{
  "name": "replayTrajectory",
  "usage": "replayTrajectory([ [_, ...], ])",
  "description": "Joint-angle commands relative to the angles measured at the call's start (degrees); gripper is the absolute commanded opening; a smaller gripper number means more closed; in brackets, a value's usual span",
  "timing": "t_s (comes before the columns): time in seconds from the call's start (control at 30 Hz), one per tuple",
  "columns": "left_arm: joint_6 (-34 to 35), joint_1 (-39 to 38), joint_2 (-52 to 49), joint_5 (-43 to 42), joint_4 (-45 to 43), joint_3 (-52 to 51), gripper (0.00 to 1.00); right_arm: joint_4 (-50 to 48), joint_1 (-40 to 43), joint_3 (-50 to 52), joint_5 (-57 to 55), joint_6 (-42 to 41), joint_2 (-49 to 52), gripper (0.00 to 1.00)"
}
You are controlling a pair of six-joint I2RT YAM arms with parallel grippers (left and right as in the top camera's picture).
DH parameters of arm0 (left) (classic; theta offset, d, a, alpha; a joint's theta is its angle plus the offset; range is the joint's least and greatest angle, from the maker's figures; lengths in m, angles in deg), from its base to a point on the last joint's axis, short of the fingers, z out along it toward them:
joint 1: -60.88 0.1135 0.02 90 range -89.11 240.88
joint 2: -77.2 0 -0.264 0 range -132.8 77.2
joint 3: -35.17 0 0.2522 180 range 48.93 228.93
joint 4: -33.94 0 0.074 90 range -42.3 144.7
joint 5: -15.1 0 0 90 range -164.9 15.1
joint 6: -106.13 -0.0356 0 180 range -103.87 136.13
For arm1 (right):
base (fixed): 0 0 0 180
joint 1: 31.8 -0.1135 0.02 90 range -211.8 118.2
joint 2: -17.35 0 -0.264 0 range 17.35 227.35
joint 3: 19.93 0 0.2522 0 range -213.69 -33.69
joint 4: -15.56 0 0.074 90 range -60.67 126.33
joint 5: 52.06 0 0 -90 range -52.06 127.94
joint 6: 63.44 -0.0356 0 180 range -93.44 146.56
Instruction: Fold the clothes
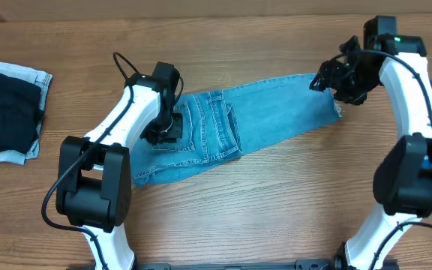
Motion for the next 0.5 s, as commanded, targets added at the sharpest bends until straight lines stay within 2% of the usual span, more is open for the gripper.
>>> replayTrajectory([
  [0.0, 1.8, 0.7, -0.7, -3.7, 1.0, 1.3, 0.25, -1.3, -0.3, -0.1, -1.3, 1.2, 3.3, 0.92],
  [0.03, 1.8, 0.7, -0.7, -3.7, 1.2, 1.3, 0.25, -2.2, 0.1, 0.0, -3.7, 1.3, 4.0, 0.99],
  [0.2, 1.4, 0.7, -0.7, -9.0, 1.9, 1.8, 0.25, -5.8, 3.8, 0.0, -4.5, 5.8, 5.6, 1.0],
  [0.3, -1.0, 0.7, -0.2, -11.2, 3.9, 5.4, 0.21, -7.2, 6.8, 0.0, -1.4, 7.5, 7.4, 1.0],
  [0.4, -2.1, 0.7, 2.0, -11.2, 8.5, 13.7, 0.29, -8.5, 10.0, 0.0, 9.3, 11.8, 10.7, 1.0],
  [0.47, -2.1, 0.7, 3.3, -11.2, 10.9, 18.4, 0.32, -9.1, 10.2, 0.0, 9.9, 12.2, 12.2, 1.0],
])
